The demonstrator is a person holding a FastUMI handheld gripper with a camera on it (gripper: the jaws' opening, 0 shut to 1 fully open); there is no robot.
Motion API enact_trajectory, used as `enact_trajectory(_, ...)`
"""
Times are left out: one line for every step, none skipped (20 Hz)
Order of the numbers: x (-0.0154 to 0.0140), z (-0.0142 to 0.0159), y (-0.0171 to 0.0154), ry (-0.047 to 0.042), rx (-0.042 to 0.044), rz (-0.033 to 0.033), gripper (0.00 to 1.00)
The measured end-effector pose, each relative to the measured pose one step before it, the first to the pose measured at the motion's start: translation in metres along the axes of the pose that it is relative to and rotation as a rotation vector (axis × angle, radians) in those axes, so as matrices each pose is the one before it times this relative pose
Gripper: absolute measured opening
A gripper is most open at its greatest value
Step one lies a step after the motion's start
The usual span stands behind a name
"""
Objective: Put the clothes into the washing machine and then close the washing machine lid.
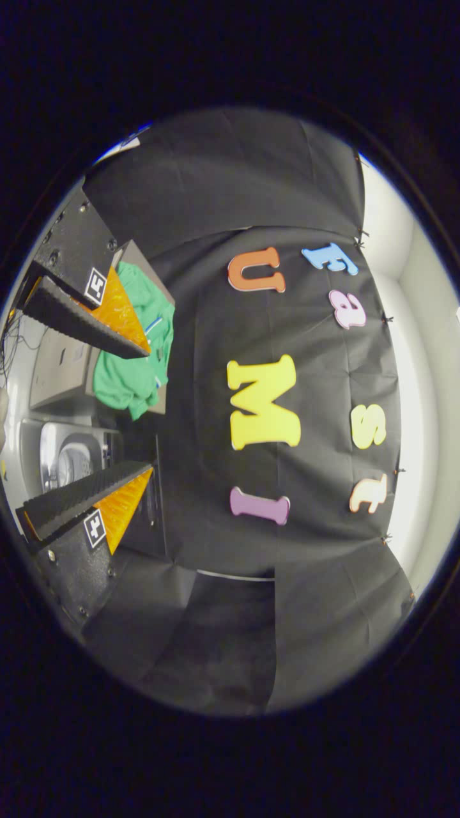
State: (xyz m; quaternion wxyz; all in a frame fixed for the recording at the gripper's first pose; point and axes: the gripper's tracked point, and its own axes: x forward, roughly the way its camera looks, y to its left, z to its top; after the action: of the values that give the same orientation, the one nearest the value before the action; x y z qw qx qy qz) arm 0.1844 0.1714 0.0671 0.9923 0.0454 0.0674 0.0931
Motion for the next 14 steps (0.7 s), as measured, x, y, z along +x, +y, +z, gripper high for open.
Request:
enact_trajectory(0.01971,0.00095,0.01547,0.01726,0.00241,0.02132,1.00)
enact_trajectory(0.02152,-0.00020,0.01644,0.01896,-0.00176,0.02451,1.00)
enact_trajectory(0.02032,-0.00235,0.01444,0.02752,-0.00499,0.01231,1.00)
enact_trajectory(0.01914,0.00000,0.01214,0.01022,-0.00768,0.01415,1.00)
enact_trajectory(0.02063,-0.00289,0.01160,0.02461,-0.01635,0.00542,1.00)
enact_trajectory(0.01993,-0.00812,0.01134,0.03943,-0.00801,0.00591,1.00)
enact_trajectory(0.01827,-0.00563,0.01082,0.02632,-0.00100,0.01038,1.00)
enact_trajectory(0.01519,-0.00351,0.00661,0.02167,-0.00432,-0.00134,1.00)
enact_trajectory(0.01497,-0.00782,0.00690,0.04844,-0.00429,-0.00253,1.00)
enact_trajectory(0.01498,-0.00594,0.00890,0.02265,-0.00681,0.00755,1.00)
enact_trajectory(0.01847,-0.00500,0.00346,0.01581,-0.02200,-0.01389,1.00)
enact_trajectory(0.01167,-0.00620,-0.00081,0.03153,-0.01664,-0.01626,1.00)
enact_trajectory(0.01191,-0.00866,0.00504,0.03193,0.00111,0.00345,1.00)
enact_trajectory(0.01073,-0.00698,0.00515,0.03009,0.01040,0.00430,1.00)
